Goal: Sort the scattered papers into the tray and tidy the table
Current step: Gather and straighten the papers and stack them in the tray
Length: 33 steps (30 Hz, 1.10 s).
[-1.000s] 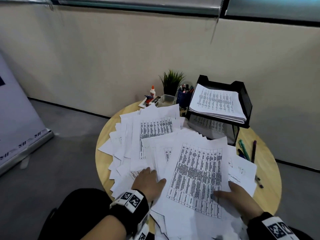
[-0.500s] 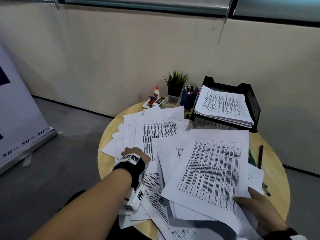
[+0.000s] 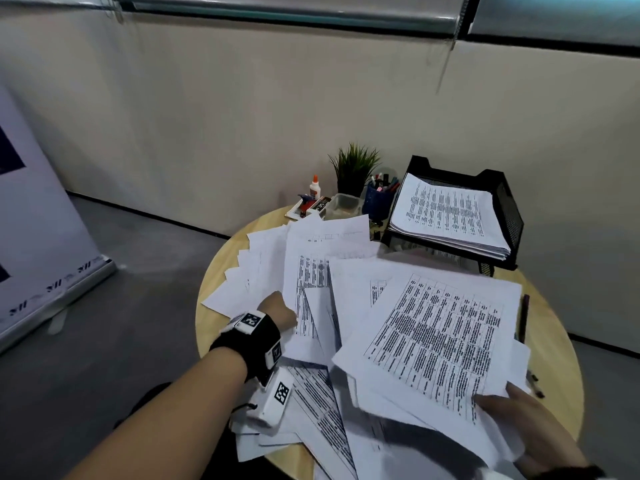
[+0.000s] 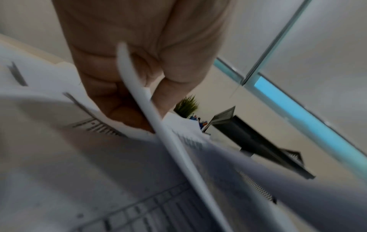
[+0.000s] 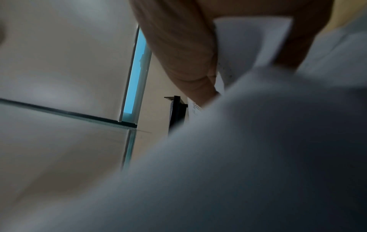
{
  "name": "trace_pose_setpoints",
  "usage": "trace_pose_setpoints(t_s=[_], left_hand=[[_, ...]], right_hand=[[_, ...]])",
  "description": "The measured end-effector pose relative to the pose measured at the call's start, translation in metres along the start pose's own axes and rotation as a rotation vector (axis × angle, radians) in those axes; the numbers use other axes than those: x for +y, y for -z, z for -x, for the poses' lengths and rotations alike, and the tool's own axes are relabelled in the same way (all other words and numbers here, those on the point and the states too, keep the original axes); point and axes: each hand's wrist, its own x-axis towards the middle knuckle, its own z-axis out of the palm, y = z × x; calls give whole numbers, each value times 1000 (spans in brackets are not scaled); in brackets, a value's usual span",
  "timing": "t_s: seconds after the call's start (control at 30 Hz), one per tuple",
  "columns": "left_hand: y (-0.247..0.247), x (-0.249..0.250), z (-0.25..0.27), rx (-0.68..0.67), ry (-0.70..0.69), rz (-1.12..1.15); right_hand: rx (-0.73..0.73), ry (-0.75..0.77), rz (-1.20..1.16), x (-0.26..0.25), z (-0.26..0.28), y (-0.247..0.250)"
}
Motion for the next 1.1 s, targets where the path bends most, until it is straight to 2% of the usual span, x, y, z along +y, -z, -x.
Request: trace_pose_setpoints(t_s=[0.13, 0.23, 0.37, 0.47, 0.5, 0.67, 0.87, 0.93, 1.03, 1.1], left_hand=[[-8, -9, 26, -107, -58, -16], [-26, -18, 43, -261, -76, 41], [-44, -26, 52, -336, -110, 374], [-51, -26, 55, -387, -51, 736], [-53, -24, 58, -404, -29, 771], [-63, -27, 62, -366, -35, 550], [-64, -29, 66, -361, -27, 718], [-64, -31, 66, -429, -32, 769], [-72, -28, 70, -585, -18, 843], [-79, -24, 71, -599, -46, 826]], right_hand=[[74, 32, 187, 9, -12, 8], [191, 88, 540, 16, -14, 6], [206, 84, 697, 24, -11, -3], [127, 81, 786, 24, -2, -12], [92, 85, 781, 25, 0, -15], [-25, 145, 927, 27, 12, -25], [121, 155, 1048, 12, 2, -7], [150, 146, 1084, 9, -1, -2], [106, 82, 1089, 15, -11, -1], [60, 96, 1094, 23, -17, -4]])
